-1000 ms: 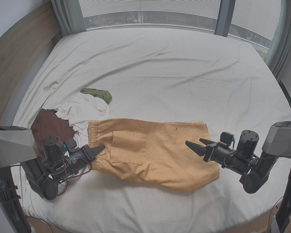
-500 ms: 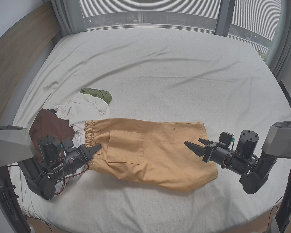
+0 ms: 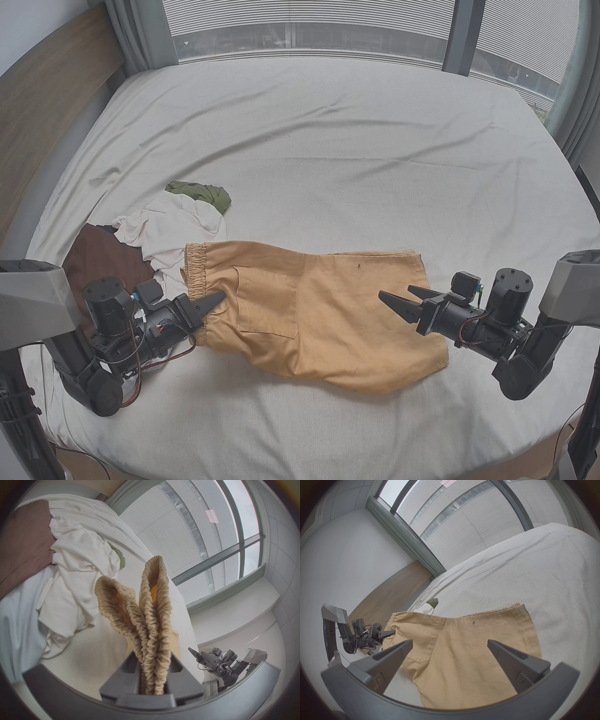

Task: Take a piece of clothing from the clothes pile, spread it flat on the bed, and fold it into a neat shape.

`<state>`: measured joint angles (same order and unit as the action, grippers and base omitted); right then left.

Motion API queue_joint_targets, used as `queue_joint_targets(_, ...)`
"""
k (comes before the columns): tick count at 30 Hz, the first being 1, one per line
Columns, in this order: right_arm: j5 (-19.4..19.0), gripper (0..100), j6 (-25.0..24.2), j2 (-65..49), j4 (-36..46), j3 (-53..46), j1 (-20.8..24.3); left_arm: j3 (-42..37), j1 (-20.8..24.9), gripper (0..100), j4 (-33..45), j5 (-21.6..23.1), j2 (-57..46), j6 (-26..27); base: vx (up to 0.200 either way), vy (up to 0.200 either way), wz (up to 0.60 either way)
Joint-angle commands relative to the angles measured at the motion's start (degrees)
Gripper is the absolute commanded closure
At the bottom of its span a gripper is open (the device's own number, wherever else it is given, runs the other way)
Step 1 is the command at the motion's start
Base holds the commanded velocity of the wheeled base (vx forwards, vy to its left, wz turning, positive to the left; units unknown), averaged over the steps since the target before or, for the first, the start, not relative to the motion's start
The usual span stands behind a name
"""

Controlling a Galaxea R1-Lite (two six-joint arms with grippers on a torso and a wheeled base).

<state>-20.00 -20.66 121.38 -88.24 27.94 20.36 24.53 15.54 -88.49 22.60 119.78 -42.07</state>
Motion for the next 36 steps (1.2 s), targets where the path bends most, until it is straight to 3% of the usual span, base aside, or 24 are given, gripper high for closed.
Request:
queue_joint_targets(1,0.0,0,-0.1,-0.3,0.0,0.3,0.0,1.2,2.1,100,-0.2,-0.3,0.1,-0.1,0.0,0.0,0.0)
queue_joint_targets(11,0.0,0,-0.3,-2.5,0.0,0.4,-0.1,5.0,8.8,100,0.0,-1.8,0.7,-0.2,0.0,0.0,0.0)
queue_joint_targets(36,0.1,0,-2.5,-6.2,0.1,2.4,-0.1,14.7,19.7,100,3.9,-3.4,6.2,0.0,0.0,0.0,0.0)
